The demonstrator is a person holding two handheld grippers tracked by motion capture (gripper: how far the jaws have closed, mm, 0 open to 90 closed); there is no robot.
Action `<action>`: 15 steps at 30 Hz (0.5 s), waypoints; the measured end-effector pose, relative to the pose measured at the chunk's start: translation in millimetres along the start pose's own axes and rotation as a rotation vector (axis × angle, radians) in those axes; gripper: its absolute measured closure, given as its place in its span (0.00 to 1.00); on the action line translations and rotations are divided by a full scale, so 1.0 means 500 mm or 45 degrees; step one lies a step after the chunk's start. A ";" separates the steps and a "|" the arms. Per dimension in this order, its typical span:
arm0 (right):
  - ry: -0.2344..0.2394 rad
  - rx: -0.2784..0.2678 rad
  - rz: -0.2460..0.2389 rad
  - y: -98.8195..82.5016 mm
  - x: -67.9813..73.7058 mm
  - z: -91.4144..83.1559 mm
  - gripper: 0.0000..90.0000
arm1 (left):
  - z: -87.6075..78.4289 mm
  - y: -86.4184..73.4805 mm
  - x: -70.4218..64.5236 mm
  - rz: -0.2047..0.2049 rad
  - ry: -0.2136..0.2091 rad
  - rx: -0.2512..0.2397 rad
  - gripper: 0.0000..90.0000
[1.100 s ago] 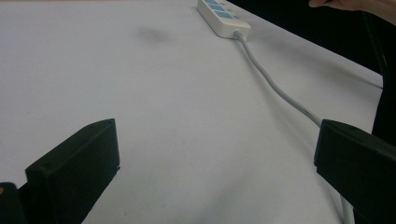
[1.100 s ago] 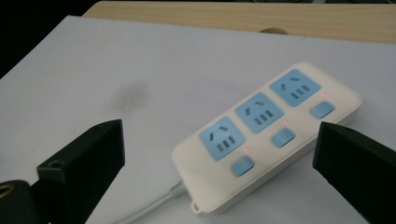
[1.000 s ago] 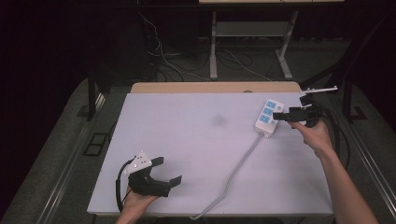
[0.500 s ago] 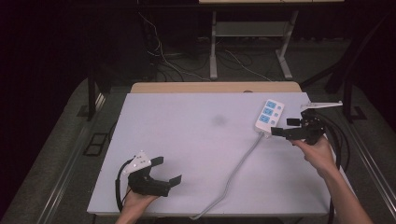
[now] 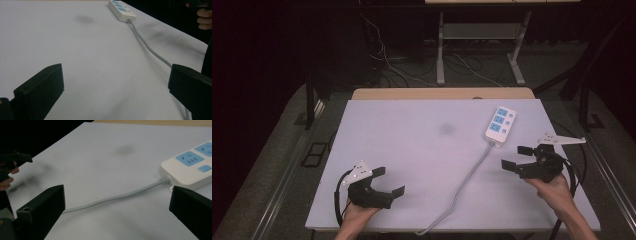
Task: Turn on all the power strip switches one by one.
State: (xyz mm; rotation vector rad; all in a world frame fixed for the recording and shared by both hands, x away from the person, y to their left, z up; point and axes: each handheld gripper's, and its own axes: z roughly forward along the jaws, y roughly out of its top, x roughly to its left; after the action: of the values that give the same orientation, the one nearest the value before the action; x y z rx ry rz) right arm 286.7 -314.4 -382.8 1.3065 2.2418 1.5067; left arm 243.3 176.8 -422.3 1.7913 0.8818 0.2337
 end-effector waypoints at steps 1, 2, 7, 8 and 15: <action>0.004 -0.004 0.000 -0.008 0.005 0.000 0.00 | 0.000 0.000 0.000 -0.001 -0.001 0.001 0.00; 0.009 -0.007 0.000 -0.016 0.010 0.000 0.00 | 0.000 0.000 0.000 0.001 -0.002 0.003 0.00; 0.021 0.005 -0.030 -0.054 0.032 0.008 0.00 | 0.002 -0.001 0.002 -0.002 -0.003 0.006 0.00; 0.022 0.007 -0.030 -0.060 0.036 0.010 0.00 | 0.002 -0.001 0.002 -0.002 -0.003 0.007 0.00; 0.037 0.009 -0.039 -0.100 0.052 0.015 0.00 | 0.002 -0.001 0.004 -0.002 -0.007 0.015 0.00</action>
State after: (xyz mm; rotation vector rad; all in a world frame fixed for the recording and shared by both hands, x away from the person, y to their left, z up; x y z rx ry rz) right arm 246.2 -296.6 -418.6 1.2542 2.2763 1.5185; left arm 245.0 177.2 -423.7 1.8013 0.8822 0.2226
